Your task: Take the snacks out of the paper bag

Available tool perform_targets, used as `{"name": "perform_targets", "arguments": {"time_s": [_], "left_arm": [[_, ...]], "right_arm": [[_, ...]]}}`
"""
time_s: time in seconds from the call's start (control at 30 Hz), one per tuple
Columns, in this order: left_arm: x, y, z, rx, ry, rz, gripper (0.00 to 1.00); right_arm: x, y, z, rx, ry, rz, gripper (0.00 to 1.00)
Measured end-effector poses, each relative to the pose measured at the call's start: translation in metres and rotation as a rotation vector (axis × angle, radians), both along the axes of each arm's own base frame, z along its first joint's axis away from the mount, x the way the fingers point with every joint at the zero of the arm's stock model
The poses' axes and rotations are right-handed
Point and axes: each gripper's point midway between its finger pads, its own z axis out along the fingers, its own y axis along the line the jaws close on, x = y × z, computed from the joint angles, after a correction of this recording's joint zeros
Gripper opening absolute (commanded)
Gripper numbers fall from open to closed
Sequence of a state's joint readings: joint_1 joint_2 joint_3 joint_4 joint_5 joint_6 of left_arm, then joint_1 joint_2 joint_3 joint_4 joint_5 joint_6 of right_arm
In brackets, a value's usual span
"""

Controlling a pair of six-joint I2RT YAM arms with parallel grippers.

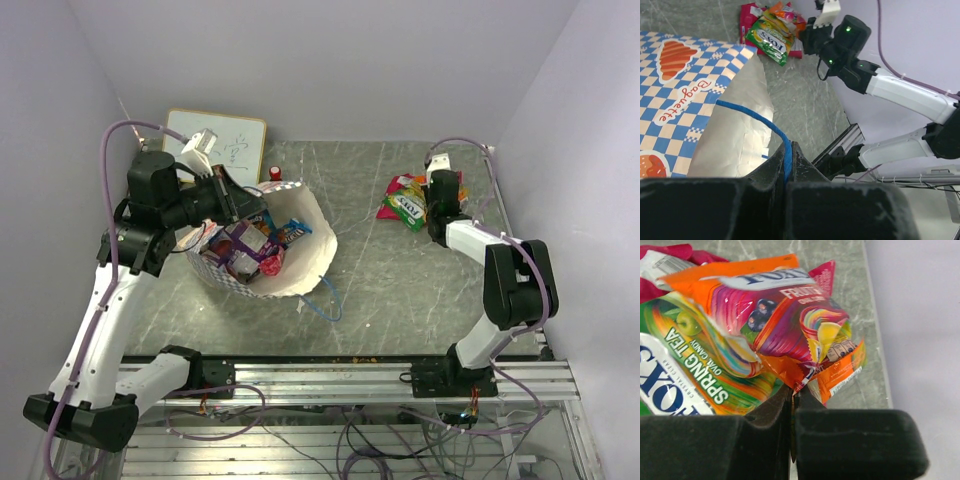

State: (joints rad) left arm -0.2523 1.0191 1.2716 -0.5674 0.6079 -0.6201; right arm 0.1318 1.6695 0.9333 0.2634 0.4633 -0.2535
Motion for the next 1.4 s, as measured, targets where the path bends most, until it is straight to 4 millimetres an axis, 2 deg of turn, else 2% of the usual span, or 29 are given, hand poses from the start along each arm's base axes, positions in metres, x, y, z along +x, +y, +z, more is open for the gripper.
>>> {"name": "perform_targets", "arguments": {"time_s": [0.17,0.33,0.37,0.5,0.63,0.77,0.87,0.93,1.03,1.1,1.23,1.3,1.4], "left_arm": [[-0.008,-0.004,0.008,-0.015,-0.019,-0.05,0.07],[-0.017,-0.01,0.007,-0.023,-0.006,-0.118,0.07],[-0.018,-0.011,0.006,-0.025,-0.005,-0.127,0.07],[-0.021,-0.014,0.007,-0.032,-0.002,-0.156,0.07],[-0.023,-0.015,0.006,-0.037,0.0,-0.169,0.07],[-0.026,-0.016,-0.006,-0.04,0.03,-0.184,0.07],[-0.025,-0.018,-0.012,-0.049,0.052,-0.196,0.07],[-0.024,-0.02,-0.013,-0.058,0.051,-0.2,0.07],[-0.023,-0.021,-0.015,-0.066,0.051,-0.204,0.07],[-0.021,-0.022,-0.016,-0.075,0.052,-0.209,0.07],[-0.016,-0.027,-0.014,-0.093,0.053,-0.219,0.07],[-0.014,-0.029,-0.011,-0.106,0.045,-0.223,0.07],[-0.011,-0.032,0.001,-0.136,0.011,-0.225,0.07]], "right_arm": [[0.002,0.011,-0.019,0.07,0.014,0.023,0.0],[0.002,0.019,-0.037,0.133,0.034,0.028,0.0],[0.002,0.02,-0.038,0.141,0.036,0.031,0.02],[0.001,0.025,-0.042,0.173,0.047,0.045,0.27],[-0.005,0.029,-0.045,0.189,0.088,0.061,0.43],[-0.014,0.032,-0.023,0.21,0.081,0.072,0.53],[-0.024,0.036,0.009,0.259,0.029,0.078,0.7],[-0.034,0.042,0.029,0.31,-0.021,0.099,0.73],[-0.064,0.058,0.04,0.402,-0.059,0.149,0.74],[-0.083,0.074,0.033,0.462,-0.043,0.186,0.74],[-0.12,0.12,0.01,0.561,0.049,0.296,0.74],[-0.13,0.144,0.013,0.594,0.072,0.369,0.74],[-0.133,0.169,0.031,0.627,0.064,0.465,0.74]]}}
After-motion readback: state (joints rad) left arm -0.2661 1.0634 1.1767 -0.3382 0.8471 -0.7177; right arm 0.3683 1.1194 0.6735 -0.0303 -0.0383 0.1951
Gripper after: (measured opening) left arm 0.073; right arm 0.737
